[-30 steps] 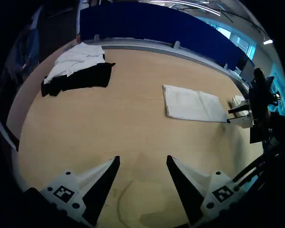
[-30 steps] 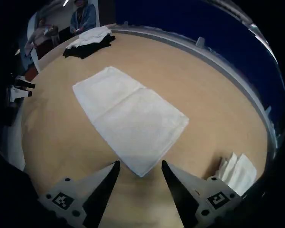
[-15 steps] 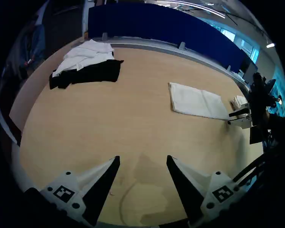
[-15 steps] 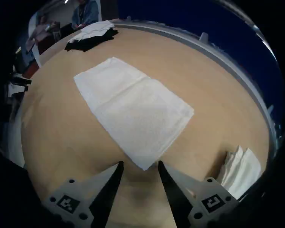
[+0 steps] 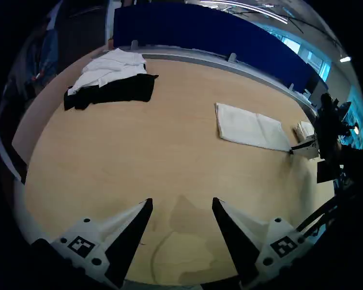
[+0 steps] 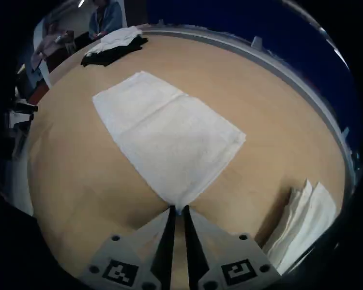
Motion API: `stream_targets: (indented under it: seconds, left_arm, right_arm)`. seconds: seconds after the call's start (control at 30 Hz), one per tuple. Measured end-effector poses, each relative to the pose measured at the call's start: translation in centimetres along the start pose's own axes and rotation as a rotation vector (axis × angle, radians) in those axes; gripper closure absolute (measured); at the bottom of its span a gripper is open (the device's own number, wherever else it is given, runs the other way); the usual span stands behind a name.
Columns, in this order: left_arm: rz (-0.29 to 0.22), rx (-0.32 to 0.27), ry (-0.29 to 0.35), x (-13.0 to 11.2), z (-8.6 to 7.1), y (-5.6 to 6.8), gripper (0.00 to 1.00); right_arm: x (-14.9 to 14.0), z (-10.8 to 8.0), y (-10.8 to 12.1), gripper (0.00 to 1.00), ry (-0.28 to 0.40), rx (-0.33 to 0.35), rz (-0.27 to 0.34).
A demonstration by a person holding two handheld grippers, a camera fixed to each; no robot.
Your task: Fold towel
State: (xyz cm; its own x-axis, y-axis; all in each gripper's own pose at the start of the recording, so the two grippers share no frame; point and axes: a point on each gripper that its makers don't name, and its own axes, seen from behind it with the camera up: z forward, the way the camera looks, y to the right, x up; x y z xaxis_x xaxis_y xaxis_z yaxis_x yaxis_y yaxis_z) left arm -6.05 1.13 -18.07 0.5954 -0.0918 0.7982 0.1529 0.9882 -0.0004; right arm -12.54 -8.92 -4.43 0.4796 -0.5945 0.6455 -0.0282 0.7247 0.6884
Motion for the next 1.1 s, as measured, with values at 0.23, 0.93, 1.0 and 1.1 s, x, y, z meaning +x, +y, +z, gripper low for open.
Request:
stream_targets:
  seconds: [0.23,0.93,1.0,1.1]
  left_arm:
    - [-0.003,-0.008,0.002,0.2,-0.1,0.2,0.09]
    - [0.006,-0.022,0.022,1.2,-0.5,0.2,0.09]
    - [0.005,-0.023,0.025,1.3,-0.6,0.1,0.09]
    - [0.003,-0.025,0.029,1.3,-0.7,0.0,0.09]
  right_arm:
    - [0.3,-0.2,-0.1,0.97,0.013,0.007,0.008]
    - [7.4,-4.5,-0.8,0.97,0.126,-0.024,-0.09]
    - [8.6,-4.9,-1.0,0.97,0.141,-0.026,-0.108]
    - [10.6,-5.4,-1.3,0.97,0.163,-0.029,-0.14]
